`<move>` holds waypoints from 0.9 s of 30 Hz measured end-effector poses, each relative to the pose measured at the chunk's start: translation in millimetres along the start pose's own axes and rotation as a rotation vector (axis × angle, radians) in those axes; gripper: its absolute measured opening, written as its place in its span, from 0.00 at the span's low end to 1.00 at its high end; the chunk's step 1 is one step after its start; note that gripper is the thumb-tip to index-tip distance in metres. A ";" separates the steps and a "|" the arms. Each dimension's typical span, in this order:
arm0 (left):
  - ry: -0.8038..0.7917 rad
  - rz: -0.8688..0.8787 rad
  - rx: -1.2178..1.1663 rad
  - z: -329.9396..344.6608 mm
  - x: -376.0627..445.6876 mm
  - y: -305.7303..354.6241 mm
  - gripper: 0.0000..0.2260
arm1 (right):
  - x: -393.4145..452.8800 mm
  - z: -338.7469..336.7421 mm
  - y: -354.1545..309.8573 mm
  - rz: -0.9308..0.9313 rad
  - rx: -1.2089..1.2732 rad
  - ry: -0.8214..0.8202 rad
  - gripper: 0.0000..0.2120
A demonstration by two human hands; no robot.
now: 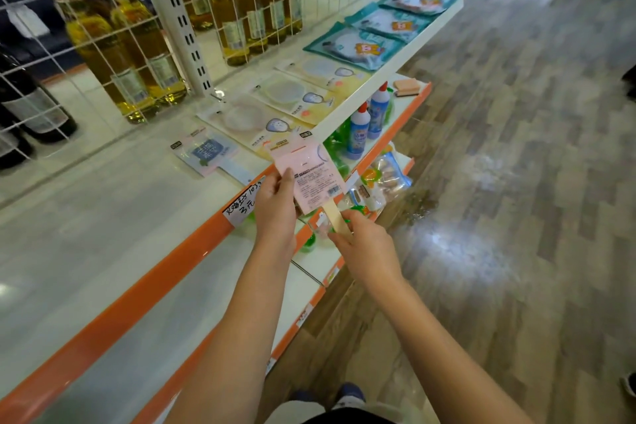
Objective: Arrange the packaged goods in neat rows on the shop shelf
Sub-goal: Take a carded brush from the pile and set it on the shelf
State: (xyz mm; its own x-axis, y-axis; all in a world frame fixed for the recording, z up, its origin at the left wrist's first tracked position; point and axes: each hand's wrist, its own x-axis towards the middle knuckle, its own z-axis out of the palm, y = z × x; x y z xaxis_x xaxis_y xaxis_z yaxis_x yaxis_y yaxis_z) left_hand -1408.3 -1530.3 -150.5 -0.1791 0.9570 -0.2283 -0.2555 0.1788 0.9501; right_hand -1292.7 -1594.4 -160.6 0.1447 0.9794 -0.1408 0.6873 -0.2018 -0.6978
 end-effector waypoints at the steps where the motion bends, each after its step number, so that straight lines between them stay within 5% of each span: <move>1: -0.019 0.009 0.007 -0.5 0.1 -0.3 0.08 | 1.6 0.1 0.9 -0.009 0.001 -0.003 0.17; 7: -0.037 -0.080 -0.080 -4.4 4.6 -2.8 0.16 | 9.4 4.8 6.0 0.020 0.113 -0.074 0.19; 17: -0.250 -0.267 -0.273 8.8 12.6 -4.8 0.12 | 13.1 -5.7 -1.4 0.036 0.547 -0.360 0.10; 27: -0.299 -0.401 -0.306 10.4 18.9 -10.1 0.11 | 9.6 -17.2 -0.7 0.050 0.624 -0.449 0.13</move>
State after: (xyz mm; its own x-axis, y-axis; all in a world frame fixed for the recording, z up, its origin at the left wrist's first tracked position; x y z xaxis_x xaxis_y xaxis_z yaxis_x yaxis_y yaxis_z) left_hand -1399.3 -1511.7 -162.2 0.2526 0.8591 -0.4452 -0.5189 0.5086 0.6871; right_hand -1279.5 -1584.9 -149.4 -0.2297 0.9037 -0.3614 0.1390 -0.3371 -0.9311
